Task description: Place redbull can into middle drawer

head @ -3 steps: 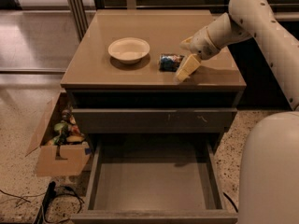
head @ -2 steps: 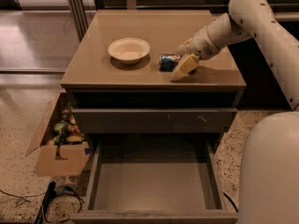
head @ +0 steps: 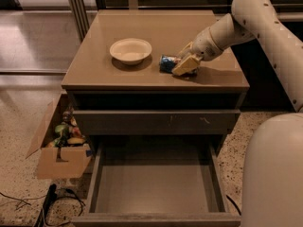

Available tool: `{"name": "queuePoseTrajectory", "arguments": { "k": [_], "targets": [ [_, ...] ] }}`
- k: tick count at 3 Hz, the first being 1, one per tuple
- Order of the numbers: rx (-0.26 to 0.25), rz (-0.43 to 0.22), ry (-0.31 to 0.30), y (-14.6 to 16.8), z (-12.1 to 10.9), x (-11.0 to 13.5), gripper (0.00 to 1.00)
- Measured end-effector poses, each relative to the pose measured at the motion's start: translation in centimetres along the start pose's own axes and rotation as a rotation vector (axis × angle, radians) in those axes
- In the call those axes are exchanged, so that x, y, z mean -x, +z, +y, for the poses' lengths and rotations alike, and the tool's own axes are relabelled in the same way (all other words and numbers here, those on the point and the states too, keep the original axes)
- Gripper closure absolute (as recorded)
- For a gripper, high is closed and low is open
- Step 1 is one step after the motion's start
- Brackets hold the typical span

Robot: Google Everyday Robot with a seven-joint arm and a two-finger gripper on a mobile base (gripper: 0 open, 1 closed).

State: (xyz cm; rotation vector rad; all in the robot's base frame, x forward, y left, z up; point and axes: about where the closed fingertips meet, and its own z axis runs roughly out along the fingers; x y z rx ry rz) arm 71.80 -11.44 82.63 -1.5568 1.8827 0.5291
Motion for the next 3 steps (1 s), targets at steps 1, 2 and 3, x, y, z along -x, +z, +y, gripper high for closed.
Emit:
{"name": "queuePoseTrajectory", "arguments": {
  "k": [1, 2, 3],
  "targets": [
    [0.0, 0.0, 0.0, 0.01, 0.0, 0.0, 0.96],
    [0.0, 0.0, 0.0, 0.01, 0.0, 0.0, 1.0],
    [-0.002, -0.006, -0.004, -0.24, 0.07, 0.28, 1.0]
  ]
}}
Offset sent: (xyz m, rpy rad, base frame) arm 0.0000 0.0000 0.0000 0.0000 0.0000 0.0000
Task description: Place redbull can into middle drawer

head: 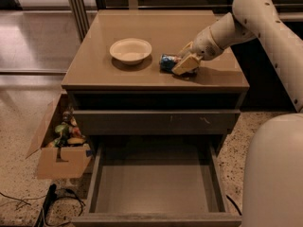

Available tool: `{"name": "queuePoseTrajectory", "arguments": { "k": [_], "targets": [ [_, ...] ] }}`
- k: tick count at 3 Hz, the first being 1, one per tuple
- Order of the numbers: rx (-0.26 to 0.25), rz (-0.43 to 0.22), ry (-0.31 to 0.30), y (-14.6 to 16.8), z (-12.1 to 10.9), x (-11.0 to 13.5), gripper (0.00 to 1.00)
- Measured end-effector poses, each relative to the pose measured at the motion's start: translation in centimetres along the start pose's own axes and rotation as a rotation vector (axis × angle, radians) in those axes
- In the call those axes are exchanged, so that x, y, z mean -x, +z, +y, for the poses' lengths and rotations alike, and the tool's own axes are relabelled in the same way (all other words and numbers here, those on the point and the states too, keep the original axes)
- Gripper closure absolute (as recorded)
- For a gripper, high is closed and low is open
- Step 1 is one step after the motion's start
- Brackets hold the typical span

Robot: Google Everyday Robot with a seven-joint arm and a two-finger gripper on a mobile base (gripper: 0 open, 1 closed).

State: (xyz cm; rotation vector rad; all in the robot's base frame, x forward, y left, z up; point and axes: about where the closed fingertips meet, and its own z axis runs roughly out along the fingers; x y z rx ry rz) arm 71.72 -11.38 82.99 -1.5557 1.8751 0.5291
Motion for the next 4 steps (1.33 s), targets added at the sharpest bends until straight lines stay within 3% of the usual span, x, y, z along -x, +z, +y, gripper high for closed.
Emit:
{"name": "queuePoseTrajectory", "arguments": {
  "k": [1, 2, 3, 4],
  "targets": [
    [-0.018, -0.009, -0.004, -2.4, 0.4, 0.8, 1.0],
    [-0.065, -0.015, -0.008, -6.8, 1.3, 1.5, 1.0],
    [-0.128, -0.023, -0.018, -11.4, 3.6, 1.6, 1.0],
    [-0.161, -0.037, -0.004, -13.8, 7.9, 0.5, 1.0]
  ]
}}
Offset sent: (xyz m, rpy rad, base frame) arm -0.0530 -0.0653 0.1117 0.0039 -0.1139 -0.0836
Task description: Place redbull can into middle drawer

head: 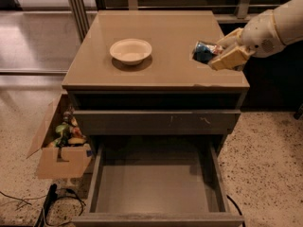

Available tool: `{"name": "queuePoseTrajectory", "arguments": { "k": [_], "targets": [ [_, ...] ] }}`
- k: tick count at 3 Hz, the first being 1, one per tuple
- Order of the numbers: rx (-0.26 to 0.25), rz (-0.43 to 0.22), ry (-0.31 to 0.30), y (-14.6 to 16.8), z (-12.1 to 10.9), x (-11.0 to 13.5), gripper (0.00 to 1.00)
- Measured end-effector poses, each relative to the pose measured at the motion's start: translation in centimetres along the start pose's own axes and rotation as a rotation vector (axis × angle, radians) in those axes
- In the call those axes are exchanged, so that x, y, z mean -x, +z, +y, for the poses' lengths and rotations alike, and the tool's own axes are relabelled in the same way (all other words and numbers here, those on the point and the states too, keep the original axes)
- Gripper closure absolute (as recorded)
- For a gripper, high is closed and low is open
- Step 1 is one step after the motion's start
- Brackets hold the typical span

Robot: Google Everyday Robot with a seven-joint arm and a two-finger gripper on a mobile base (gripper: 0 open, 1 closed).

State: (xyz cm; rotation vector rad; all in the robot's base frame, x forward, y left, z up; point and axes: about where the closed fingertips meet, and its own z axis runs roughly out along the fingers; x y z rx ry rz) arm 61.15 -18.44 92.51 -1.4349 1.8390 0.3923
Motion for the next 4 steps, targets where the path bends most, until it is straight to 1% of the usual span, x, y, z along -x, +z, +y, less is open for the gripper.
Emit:
{"name": "queuePoseTrajectory", "arguments": {
  "k": [1, 2, 3, 4],
  "targets": [
    [0.0, -0.03, 0.049, -0.7, 4.0, -1.8, 1.0],
    [0.045, -0.062, 0.146, 1.3, 8.7, -4.9, 1.0],
    [0.049, -0.059, 0.152, 1.8, 8.8, -5.1, 1.0],
    [0.062, -0.052, 0.171, 3.1, 9.1, -5.7, 1.0]
  ]
}}
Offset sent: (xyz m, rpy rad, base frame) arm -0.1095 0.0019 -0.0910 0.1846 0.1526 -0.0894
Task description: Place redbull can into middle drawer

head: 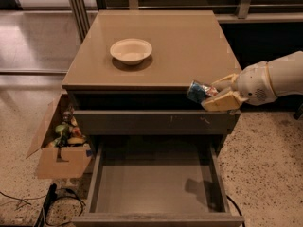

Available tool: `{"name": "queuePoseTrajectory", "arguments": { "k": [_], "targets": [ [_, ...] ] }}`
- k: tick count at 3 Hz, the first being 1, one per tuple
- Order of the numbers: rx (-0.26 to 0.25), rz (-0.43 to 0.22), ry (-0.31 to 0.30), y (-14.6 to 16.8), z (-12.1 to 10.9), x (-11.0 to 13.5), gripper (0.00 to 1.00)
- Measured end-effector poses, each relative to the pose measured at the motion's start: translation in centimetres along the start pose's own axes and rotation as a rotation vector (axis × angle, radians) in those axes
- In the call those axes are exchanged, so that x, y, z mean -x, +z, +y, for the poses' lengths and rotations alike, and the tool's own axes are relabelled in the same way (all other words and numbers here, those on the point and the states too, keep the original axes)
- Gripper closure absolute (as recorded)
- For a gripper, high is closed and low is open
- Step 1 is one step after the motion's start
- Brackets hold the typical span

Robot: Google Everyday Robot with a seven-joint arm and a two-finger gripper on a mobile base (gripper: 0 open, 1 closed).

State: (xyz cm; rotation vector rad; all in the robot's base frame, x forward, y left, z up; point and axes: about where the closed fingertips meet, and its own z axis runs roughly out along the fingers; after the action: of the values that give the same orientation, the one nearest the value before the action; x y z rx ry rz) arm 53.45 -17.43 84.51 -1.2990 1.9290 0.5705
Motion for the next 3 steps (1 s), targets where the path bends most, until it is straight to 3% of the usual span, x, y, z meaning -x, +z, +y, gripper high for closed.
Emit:
{"name": "queuePoseTrajectory", "arguments": {
  "k": [1, 2, 3],
  "targets": [
    [0.064, 0.013, 0.087, 6.9, 2.9, -4.8, 1.0],
    [0.127, 0.029, 0.129, 12.0, 6.8, -9.2, 1.0],
    [0.156, 0.037, 0.088, 16.7, 9.8, -12.7, 1.0]
  ]
}}
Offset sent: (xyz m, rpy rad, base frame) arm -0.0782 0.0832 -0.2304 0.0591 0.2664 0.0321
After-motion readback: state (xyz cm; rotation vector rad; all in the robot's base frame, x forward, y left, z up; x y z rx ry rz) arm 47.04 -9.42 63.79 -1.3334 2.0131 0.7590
